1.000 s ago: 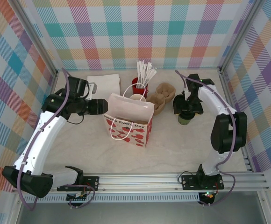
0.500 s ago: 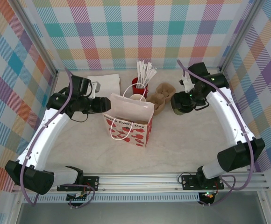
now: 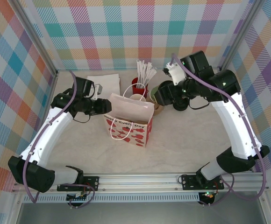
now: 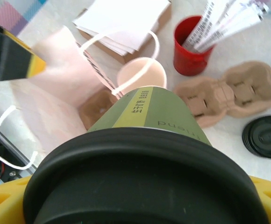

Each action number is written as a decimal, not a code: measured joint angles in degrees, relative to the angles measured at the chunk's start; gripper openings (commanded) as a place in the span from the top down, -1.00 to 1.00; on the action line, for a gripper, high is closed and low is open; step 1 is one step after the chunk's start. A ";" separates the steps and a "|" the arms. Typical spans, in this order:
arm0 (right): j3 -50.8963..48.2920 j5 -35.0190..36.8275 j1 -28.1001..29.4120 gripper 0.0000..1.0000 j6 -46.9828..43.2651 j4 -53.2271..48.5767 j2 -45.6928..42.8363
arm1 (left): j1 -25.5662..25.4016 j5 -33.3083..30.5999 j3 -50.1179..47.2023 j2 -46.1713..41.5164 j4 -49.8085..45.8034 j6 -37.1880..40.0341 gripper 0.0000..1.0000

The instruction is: Pack the takeout coffee

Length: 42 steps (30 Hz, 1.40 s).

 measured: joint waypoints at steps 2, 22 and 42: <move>2.93 -0.44 2.01 -0.75 -0.17 -0.61 2.08 | 0.00 0.00 -0.02 0.00 0.15 0.00 0.04; 11.54 -6.51 9.46 -0.71 1.03 -7.54 18.36 | 0.00 -0.02 -1.73 -0.39 0.42 -0.63 0.04; 11.56 -9.55 10.82 -0.73 7.43 -8.09 26.03 | 0.00 -0.04 -1.77 -0.39 0.39 -0.83 0.04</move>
